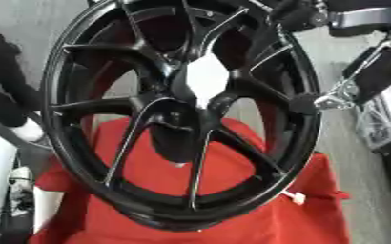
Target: Pull the pin out of the wheel hub.
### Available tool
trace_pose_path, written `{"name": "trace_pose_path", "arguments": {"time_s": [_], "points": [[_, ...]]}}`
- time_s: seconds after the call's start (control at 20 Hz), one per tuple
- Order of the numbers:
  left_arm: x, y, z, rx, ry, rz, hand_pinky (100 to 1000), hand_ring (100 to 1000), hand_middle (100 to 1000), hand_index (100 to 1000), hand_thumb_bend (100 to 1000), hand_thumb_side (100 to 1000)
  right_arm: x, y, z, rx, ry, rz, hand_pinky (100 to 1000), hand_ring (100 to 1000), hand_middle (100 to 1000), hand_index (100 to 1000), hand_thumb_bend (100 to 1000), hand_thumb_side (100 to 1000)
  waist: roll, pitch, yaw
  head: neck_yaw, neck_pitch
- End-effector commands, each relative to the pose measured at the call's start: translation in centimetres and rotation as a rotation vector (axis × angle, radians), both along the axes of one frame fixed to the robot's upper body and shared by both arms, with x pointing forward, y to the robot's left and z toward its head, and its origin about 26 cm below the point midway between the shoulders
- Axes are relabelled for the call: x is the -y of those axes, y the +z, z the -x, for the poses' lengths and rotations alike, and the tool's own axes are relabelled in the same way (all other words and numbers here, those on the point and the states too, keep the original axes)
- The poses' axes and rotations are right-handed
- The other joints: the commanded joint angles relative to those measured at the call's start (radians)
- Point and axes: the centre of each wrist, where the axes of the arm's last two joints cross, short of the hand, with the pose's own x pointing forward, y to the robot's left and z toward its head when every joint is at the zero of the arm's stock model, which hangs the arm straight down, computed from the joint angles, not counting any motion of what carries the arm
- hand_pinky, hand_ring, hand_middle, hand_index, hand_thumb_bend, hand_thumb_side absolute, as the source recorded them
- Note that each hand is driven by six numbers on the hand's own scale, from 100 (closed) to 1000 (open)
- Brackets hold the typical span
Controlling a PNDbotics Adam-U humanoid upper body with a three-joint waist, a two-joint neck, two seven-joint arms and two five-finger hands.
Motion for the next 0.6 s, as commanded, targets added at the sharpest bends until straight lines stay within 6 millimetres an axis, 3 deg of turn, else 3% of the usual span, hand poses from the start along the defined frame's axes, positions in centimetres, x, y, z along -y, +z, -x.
{"name": "trace_pose_path", "arguments": {"time_s": [0.05,0.25,0.3,0.35,0.6], "points": [[-0.5,1.0,0.4,0.025,0.017,0.004,881,841,845,825,106,726,-0.3,1.0,0.4,0.027,-0.015,-0.006,827,749,718,834,395,286,0.003,-0.029,0.001,-0.006,0.006],[-0.8,1.0,0.4,0.028,0.029,0.020,882,841,844,824,108,724,-0.8,1.4,0.5,0.028,-0.031,-0.046,825,744,711,831,381,271,0.004,-0.027,0.003,-0.009,0.006],[-0.8,1.1,0.4,0.031,0.031,0.024,882,841,845,824,103,816,-1.0,1.4,0.5,0.025,-0.035,-0.049,825,743,710,830,260,241,0.004,-0.026,0.003,-0.010,0.006],[-0.9,1.2,0.5,0.035,0.034,0.028,882,841,844,824,108,719,-1.1,1.4,0.5,0.021,-0.039,-0.052,824,742,709,829,373,265,0.005,-0.026,0.004,-0.012,0.006],[-1.2,1.6,0.7,0.060,0.038,0.036,882,841,843,824,101,711,-1.7,1.3,0.4,-0.003,-0.052,-0.039,823,741,707,829,361,263,0.006,-0.023,0.003,-0.027,0.006]]}}
